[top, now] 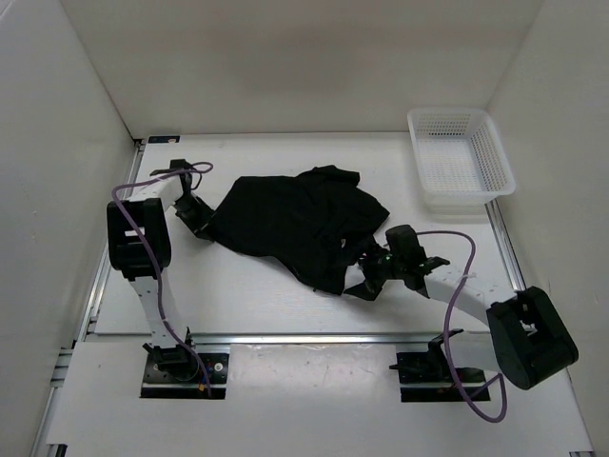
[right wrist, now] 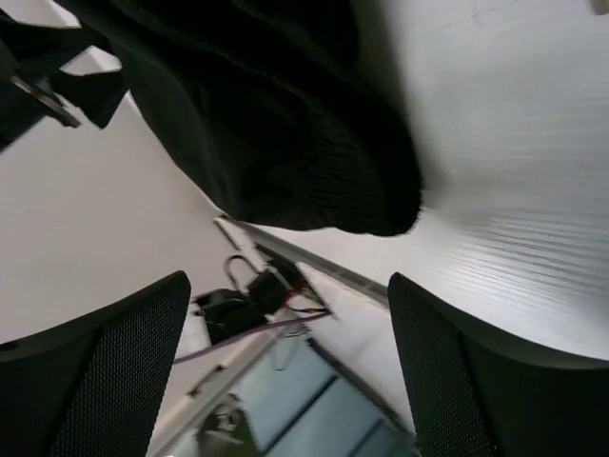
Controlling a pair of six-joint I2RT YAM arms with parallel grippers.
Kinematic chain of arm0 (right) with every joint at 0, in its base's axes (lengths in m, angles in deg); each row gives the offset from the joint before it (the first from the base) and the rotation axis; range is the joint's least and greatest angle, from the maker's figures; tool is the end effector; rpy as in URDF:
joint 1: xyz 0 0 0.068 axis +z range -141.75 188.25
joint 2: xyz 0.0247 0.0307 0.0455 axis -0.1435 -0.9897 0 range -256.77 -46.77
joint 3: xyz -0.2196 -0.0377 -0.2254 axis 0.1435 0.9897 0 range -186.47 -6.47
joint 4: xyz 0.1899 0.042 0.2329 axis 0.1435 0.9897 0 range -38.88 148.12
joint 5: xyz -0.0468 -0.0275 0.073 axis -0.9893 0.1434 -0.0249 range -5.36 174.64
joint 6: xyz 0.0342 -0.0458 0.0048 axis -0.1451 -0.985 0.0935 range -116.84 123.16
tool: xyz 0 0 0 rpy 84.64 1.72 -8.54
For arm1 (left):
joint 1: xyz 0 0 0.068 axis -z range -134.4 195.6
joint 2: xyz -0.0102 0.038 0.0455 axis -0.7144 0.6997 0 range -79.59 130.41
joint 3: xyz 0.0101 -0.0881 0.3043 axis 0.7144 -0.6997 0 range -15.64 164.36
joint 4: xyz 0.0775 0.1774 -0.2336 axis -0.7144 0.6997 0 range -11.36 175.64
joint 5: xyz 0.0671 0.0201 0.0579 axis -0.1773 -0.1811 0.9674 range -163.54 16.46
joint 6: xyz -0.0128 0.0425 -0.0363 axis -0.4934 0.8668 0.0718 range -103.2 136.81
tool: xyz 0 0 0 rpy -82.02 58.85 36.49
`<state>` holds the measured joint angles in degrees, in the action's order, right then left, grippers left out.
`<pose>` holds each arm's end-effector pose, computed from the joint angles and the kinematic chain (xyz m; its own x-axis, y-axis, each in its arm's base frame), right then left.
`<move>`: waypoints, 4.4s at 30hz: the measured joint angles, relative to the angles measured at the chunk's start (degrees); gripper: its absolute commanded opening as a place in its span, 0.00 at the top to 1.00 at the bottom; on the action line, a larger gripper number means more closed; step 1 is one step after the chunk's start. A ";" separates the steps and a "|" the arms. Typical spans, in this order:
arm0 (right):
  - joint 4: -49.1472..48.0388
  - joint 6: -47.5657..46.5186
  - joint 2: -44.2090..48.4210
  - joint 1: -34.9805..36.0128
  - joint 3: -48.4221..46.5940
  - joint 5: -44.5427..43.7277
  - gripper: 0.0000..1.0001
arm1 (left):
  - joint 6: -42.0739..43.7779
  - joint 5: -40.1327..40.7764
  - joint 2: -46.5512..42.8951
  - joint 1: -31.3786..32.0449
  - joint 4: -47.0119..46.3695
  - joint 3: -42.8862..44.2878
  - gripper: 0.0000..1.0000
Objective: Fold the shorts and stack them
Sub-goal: Flatten the shorts out
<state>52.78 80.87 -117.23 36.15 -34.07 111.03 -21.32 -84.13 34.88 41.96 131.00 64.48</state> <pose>0.2109 0.1321 0.1748 -0.8152 0.5587 0.1528 0.4566 0.4575 0.7630 0.4270 0.0196 0.1677 -0.7519 -0.6558 0.0682 -0.6558 0.7332 -0.1796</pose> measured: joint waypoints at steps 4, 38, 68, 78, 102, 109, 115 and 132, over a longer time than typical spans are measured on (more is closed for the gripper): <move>-5.03 5.86 -4.13 1.38 0.39 0.13 0.14 | -0.02 -0.15 2.45 0.20 -1.14 2.64 0.90; 24.17 -25.99 -15.06 -12.72 -54.23 -18.71 1.00 | -0.07 -5.44 -4.70 1.75 11.96 38.42 0.90; 44.06 -57.46 17.14 -11.96 -80.91 -15.50 1.00 | -1.55 -14.12 -43.80 2.21 17.44 63.47 0.90; 36.52 -59.98 3.93 -11.89 -66.40 -18.99 1.00 | 1.05 -11.85 -29.64 2.21 10.60 45.35 0.90; 31.39 -56.24 -24.83 -16.00 -56.78 -22.80 0.47 | 6.69 6.32 -5.62 6.64 6.91 28.81 0.86; 29.35 -52.96 -4.85 -15.89 -31.78 -21.24 0.75 | 4.63 4.83 -23.85 20.65 4.81 3.82 0.90; 31.93 -51.41 0.92 -15.96 -22.84 -20.17 0.61 | 0.76 3.74 -20.46 34.12 3.82 -8.02 0.62; 32.81 -51.63 4.81 -15.96 -22.82 -20.26 0.54 | -1.62 7.28 -5.20 40.00 -0.33 -8.26 0.85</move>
<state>85.58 29.25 -112.42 20.19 -56.89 90.77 -22.94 -76.85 29.68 81.96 130.67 56.22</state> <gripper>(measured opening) 0.453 0.320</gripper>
